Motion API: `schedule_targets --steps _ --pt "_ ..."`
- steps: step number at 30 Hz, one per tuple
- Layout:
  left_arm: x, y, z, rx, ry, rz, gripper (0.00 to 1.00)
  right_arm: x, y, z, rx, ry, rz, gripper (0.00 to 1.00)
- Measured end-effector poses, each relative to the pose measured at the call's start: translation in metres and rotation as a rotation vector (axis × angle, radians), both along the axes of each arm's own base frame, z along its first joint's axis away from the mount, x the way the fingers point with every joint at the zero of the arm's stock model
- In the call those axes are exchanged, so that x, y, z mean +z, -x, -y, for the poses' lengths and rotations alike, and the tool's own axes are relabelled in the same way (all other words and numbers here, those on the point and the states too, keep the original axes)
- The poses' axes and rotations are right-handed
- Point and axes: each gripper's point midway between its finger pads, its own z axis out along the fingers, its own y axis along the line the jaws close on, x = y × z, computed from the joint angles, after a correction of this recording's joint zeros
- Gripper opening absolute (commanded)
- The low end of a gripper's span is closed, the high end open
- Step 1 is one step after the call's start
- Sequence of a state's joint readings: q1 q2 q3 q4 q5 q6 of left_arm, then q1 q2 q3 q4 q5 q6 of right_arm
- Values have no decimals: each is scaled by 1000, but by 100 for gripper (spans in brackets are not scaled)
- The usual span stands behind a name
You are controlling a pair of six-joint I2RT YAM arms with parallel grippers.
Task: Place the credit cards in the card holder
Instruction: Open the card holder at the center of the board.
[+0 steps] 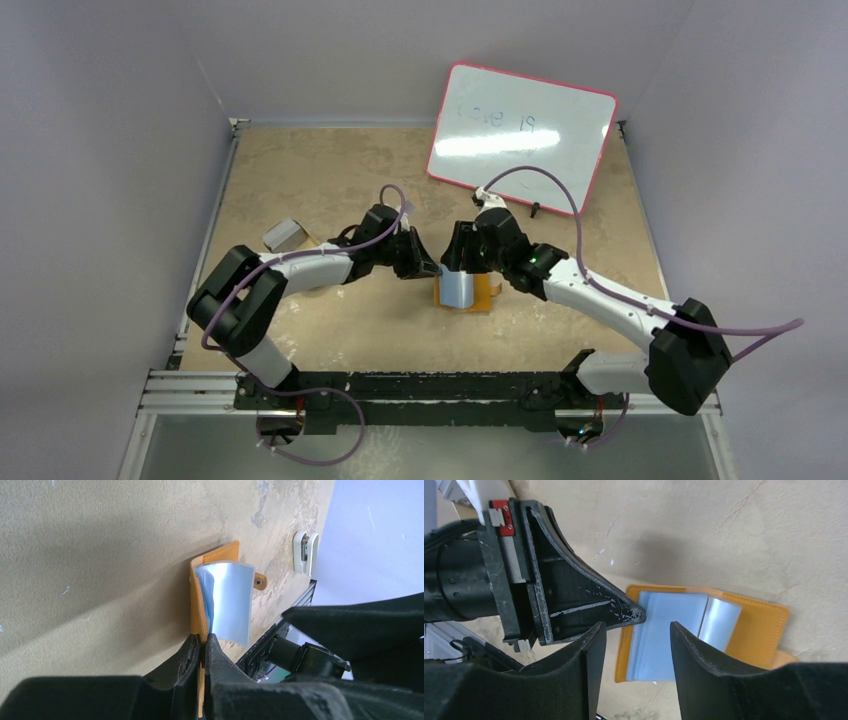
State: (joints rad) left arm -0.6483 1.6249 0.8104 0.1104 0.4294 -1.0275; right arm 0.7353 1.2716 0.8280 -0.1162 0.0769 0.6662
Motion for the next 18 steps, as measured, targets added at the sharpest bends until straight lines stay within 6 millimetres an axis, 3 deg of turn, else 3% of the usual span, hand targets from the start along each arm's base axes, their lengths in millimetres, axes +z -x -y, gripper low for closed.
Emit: schedule_targets --steps 11,18 --pt "-4 0 -5 3 -42 -6 0 -49 3 -4 12 64 -94 58" --pt "-7 0 -7 6 -58 -10 0 -63 6 1 5 94 -120 56"
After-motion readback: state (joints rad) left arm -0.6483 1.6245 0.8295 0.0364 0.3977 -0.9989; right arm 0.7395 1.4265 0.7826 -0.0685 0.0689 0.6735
